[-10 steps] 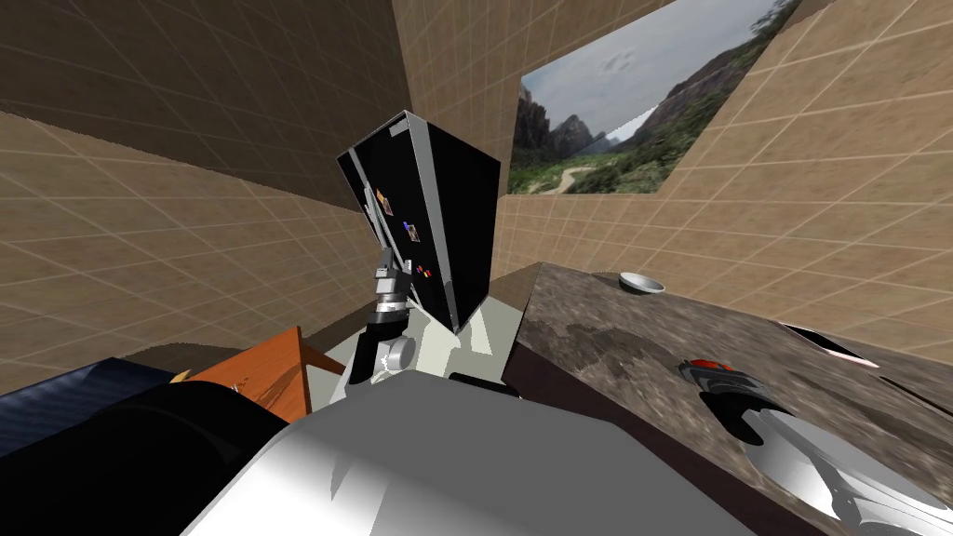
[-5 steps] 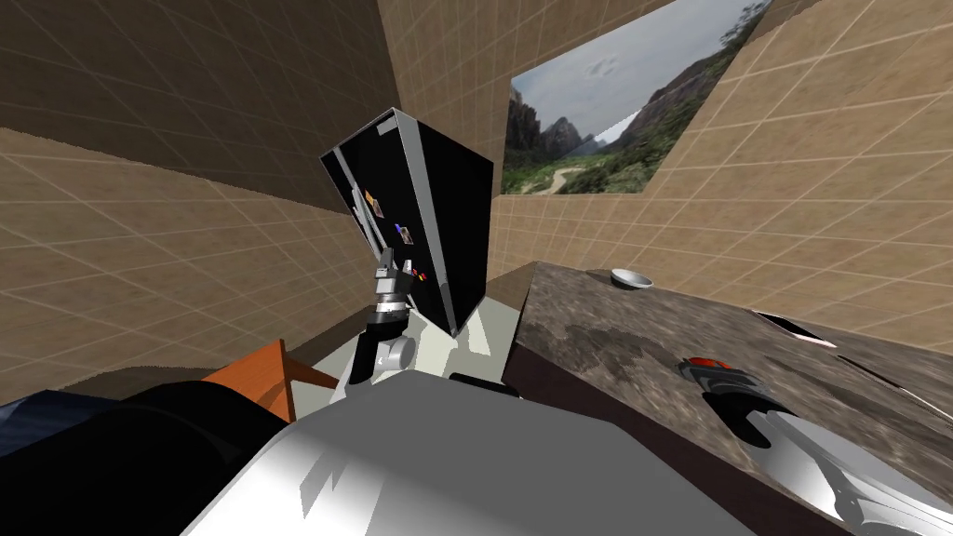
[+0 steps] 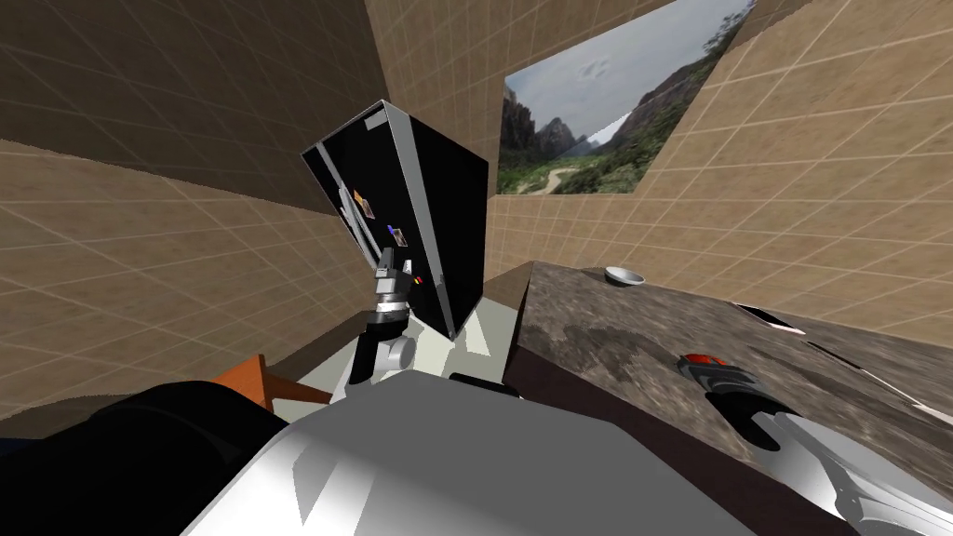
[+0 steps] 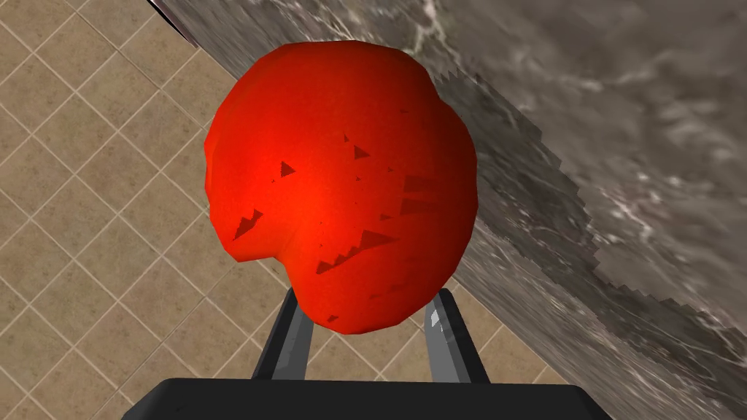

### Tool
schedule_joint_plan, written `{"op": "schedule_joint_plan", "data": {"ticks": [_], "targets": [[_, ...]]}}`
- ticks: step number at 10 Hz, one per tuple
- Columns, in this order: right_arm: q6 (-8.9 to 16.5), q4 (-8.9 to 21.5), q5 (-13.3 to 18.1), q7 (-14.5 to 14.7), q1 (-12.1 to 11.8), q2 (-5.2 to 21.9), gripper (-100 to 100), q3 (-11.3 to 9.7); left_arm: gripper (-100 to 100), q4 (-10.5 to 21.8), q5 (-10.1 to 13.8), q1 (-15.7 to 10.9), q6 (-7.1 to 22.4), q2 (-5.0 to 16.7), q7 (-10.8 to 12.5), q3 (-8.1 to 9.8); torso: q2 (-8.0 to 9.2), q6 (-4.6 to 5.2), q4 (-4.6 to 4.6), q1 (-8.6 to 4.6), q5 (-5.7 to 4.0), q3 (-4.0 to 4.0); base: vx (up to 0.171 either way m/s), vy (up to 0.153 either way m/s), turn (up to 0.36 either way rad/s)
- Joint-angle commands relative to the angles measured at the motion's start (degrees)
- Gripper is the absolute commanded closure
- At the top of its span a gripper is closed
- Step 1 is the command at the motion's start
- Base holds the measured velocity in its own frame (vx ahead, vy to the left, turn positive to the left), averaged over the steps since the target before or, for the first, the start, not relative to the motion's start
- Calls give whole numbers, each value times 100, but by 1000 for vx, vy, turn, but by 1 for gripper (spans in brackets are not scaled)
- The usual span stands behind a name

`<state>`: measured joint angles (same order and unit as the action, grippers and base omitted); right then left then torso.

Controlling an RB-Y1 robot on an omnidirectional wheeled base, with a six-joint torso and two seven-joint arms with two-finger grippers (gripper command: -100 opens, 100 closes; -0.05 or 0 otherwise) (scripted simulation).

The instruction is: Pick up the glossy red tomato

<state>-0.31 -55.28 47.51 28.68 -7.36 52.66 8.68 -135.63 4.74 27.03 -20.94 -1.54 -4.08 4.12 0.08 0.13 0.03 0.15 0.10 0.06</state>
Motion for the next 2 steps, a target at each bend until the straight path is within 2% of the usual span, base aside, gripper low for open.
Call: {"op": "schedule_joint_plan", "data": {"ticks": [1, 2], "targets": [[0, 0, 0, 0, 0, 0, 100, 0, 0, 0, 0, 0, 0, 0, 0, 0, 0, 0, 0, 0, 0, 0, 14, 24, -34], [-22, 6, 4, 9, -2, -4, 0, 8, 0, 0, 0, -1, 0, 0, 0, 0, 4, -6, 1, -7, 0, 2, 0, 0, 0]]}}
